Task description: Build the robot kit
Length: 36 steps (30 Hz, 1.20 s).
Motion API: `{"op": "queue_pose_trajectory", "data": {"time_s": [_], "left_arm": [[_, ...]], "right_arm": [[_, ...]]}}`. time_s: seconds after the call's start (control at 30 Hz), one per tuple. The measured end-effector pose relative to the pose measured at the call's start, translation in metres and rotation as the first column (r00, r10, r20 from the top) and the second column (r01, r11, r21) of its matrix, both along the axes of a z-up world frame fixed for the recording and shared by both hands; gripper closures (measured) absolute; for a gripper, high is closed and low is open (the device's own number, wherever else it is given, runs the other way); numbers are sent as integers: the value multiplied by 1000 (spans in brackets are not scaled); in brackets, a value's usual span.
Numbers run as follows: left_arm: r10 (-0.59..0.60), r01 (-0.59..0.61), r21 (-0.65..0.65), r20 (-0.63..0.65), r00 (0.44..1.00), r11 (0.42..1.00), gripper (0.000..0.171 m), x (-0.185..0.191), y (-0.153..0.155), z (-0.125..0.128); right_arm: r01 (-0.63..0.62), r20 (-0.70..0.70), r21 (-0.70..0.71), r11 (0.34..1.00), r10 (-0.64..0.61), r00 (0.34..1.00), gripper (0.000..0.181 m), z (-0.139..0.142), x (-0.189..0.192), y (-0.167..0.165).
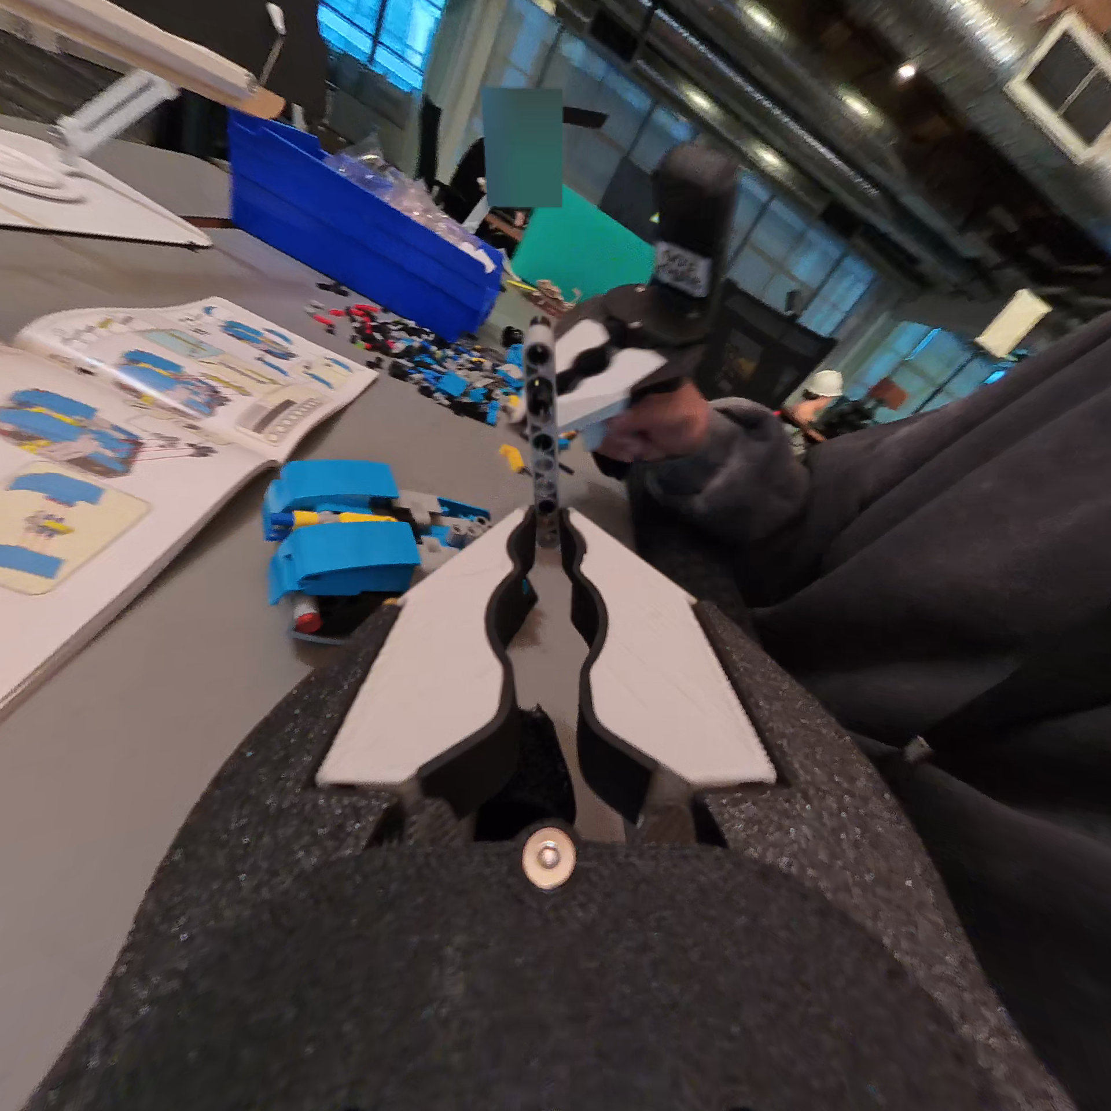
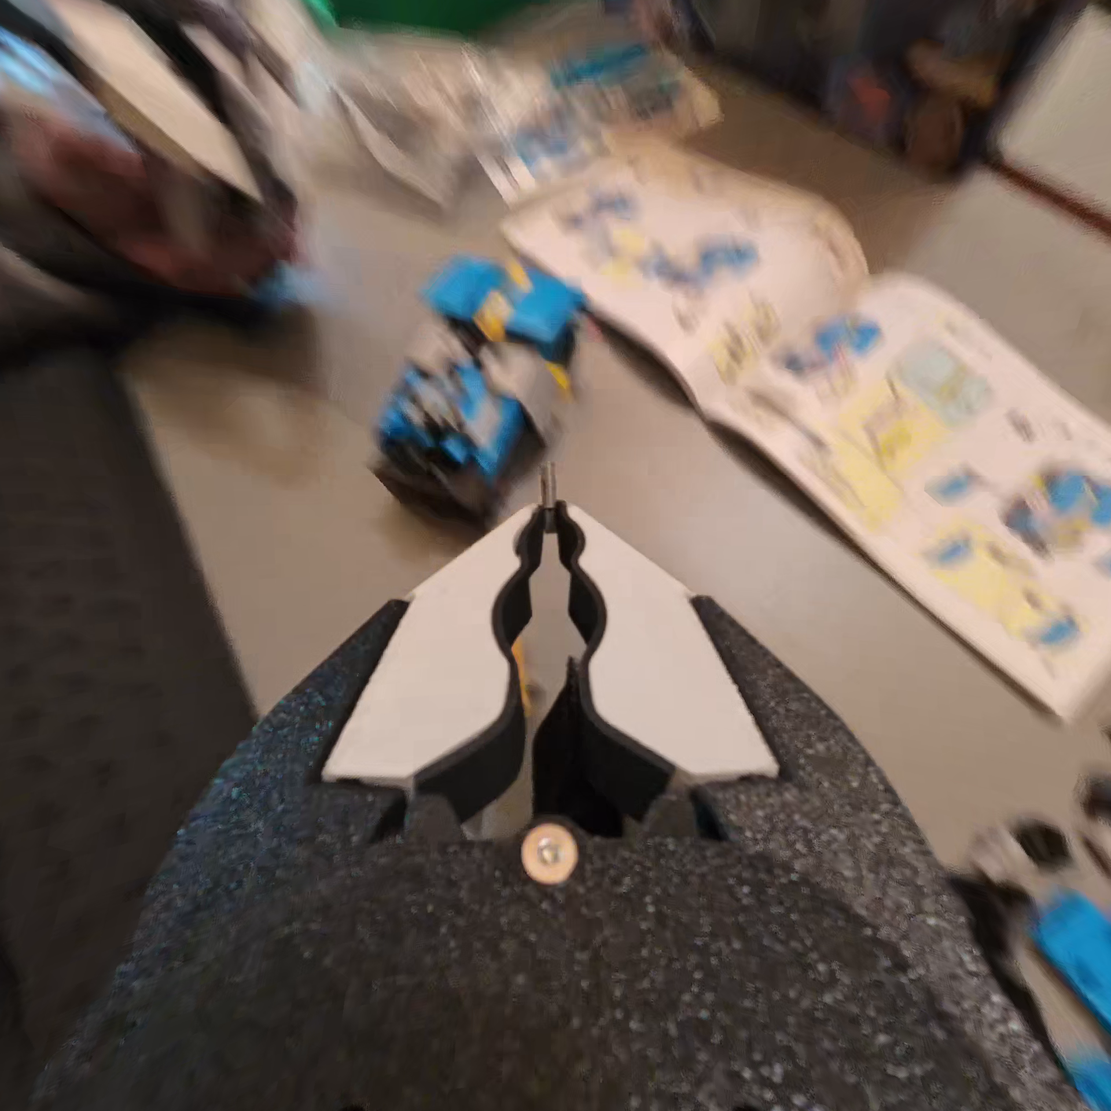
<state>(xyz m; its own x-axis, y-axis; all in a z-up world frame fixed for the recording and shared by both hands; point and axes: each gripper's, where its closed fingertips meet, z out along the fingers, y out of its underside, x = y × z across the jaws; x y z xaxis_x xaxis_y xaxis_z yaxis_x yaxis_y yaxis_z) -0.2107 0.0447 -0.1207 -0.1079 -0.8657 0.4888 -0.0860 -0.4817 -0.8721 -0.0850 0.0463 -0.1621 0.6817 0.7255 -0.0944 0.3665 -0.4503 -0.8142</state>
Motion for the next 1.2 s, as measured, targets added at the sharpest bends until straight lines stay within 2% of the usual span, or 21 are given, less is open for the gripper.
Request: {"op": "queue_pose_trajectory", "data": {"time_s": [0.07, 0.13, 0.27, 0.4, 0.5, 0.6, 0.67, 0.73, 0.87, 0.97, 1.07, 1.2], "left_arm": [[34, -34, 11, -8, 999, 999, 165, 2, 2, -1], [52, -52, 2, 13, 999, 999, 165, 4, 0, 3], [80, -80, 34, 15, 997, 996, 165, 6, -3, 4], [94, -94, 27, 14, 996, 995, 165, 5, -2, 4], [139, -138, 49, -7, 990, 989, 165, 2, 7, 2], [133, -122, 119, -93, 987, 985, 165, 2, 8, -11], [113, -93, 154, -128, 985, 984, 165, 5, 2, -17], [51, -23, 183, -152, 987, 983, 165, 11, -13, -21], [-81, 151, 317, -223, 972, 937, 164, 23, -55, -32], [-82, 205, 404, -302, 950, 891, 164, 31, -72, -46], [-94, 221, 410, -308, 947, 885, 164, 34, -79, -48], [-102, 210, 378, -287, 953, 902, 164, 33, -75, -44]], "right_arm": [[-87, -244, 64, 994, 100, 965, 178, 42, -50, -9], [-140, -362, 65, 988, 155, 919, 177, 54, -88, -17], [-184, -357, 52, 981, 191, 914, 177, 37, -127, -17], [-193, -372, 16, 981, 185, 910, 177, 32, -135, -17], [-188, -306, -21, 982, 173, 936, 177, 21, -128, -20], [-212, -7, -101, 972, 213, 977, 177, -14, -107, -36], [-248, 154, -159, 956, 272, 950, 177, -33, -90, -54], [-246, 247, -208, 947, 294, 924, 177, -46, -72, -67], [-265, 236, -218, 939, 315, 919, 177, -62, -63, -77], [-277, 210, -185, 943, 314, 926, 176, -68, -64, -77], [-280, 224, -168, 945, 313, 923, 169, -69, -60, -76], [-279, 222, -151, 948, 307, 925, 169, -69, -58, -78]]}}
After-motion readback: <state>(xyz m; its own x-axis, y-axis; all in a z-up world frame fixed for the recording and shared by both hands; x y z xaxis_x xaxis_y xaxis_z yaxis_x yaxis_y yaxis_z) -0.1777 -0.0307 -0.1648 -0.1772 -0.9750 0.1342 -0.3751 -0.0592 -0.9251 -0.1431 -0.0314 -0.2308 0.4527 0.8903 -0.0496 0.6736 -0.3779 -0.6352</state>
